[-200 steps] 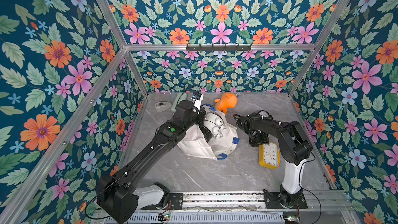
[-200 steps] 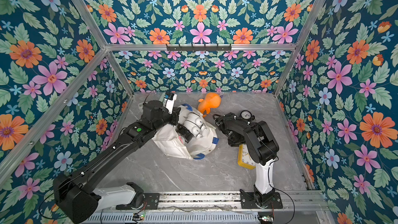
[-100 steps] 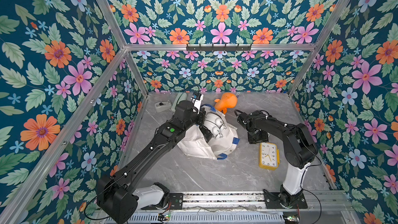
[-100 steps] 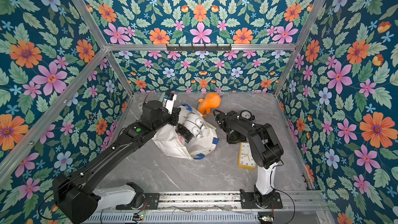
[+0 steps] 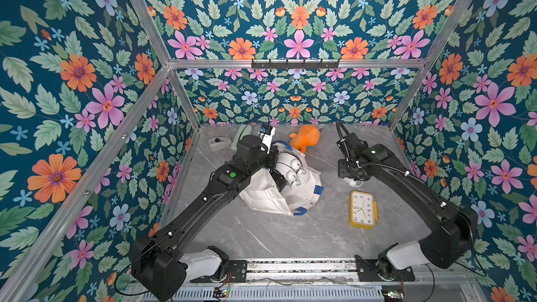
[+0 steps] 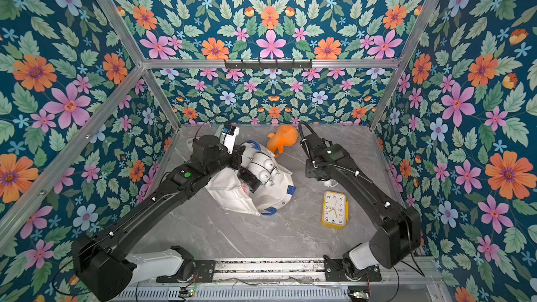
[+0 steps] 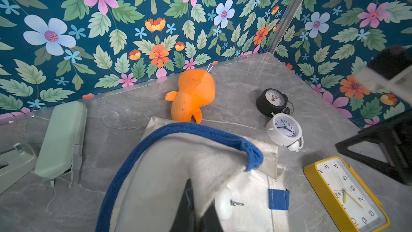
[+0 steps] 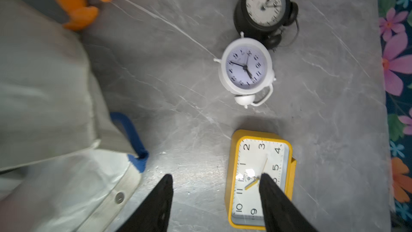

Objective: Take the alarm clock out of the canvas bag
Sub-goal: Place the alarm at the center of the board, then pick up the alarm from the canvas bag.

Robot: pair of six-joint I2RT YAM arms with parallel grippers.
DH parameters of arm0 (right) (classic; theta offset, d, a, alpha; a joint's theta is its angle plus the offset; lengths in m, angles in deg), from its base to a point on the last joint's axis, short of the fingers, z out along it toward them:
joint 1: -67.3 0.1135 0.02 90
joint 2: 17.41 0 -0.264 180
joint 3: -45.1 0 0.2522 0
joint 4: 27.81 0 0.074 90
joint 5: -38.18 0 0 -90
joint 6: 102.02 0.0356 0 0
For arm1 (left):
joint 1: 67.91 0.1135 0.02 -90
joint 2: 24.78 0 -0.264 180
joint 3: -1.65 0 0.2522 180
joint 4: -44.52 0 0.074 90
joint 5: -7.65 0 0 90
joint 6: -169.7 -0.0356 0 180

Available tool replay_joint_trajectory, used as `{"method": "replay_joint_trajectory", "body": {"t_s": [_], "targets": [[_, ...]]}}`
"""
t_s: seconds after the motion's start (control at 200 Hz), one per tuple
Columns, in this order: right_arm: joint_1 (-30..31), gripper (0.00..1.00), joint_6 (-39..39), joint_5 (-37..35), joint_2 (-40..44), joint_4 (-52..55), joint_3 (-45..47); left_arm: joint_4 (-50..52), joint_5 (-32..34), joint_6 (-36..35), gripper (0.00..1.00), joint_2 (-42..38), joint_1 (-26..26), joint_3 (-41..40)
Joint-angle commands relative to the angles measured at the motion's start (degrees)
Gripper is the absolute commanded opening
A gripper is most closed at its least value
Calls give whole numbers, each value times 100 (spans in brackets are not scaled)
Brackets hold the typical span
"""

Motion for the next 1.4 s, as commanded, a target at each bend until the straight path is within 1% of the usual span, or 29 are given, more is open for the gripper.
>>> {"method": "replay_joint_trajectory", "body": {"t_s": [0.0, 0.21, 0.28, 0.395, 0.505, 0.78, 0.9, 1.01, 1.105, 1.215, 1.3, 1.395], "targets": [[47, 63, -574, 972, 488, -762, 147, -364, -212, 44, 0, -1, 12, 85], [180, 60, -861, 2347, 1506, -2327, 799, -391, -459, 91, 0, 8, 12, 121], [304, 59, -938, 2640, 1735, -2815, 1038, -399, -577, 87, 0, 8, 12, 132], [666, 58, -1248, 2853, 1981, -3455, 1384, -447, -904, 98, 0, 0, 12, 138], [986, 57, -1415, 2941, 1973, -3857, 1623, -505, -1232, 95, 0, -1, 12, 160], [1198, 52, -1347, 3312, 1707, -4575, 2193, -447, -1625, -39, 0, -52, 12, 189], [1514, 50, -1462, 3073, 1640, -4915, 2507, -426, -1590, -71, 0, -80, 12, 183], [2028, 50, -1788, 2446, 1399, -4962, 2569, -439, -1594, -76, 0, -76, 16, 187], [2519, 50, -2165, 1689, 1095, -5040, 2579, -444, -1584, -80, 0, -47, 12, 213], [2835, 50, -2415, 1114, 658, -4973, 2415, -427, -1589, -74, 0, -9, 12, 244], [2888, 49, -2430, 963, 392, -4991, 2328, -422, -1583, -71, 0, 0, 12, 257], [2912, 49, -2447, 1001, 290, -5273, 2435, -404, -1553, -72, 0, -10, 12, 255]]}}
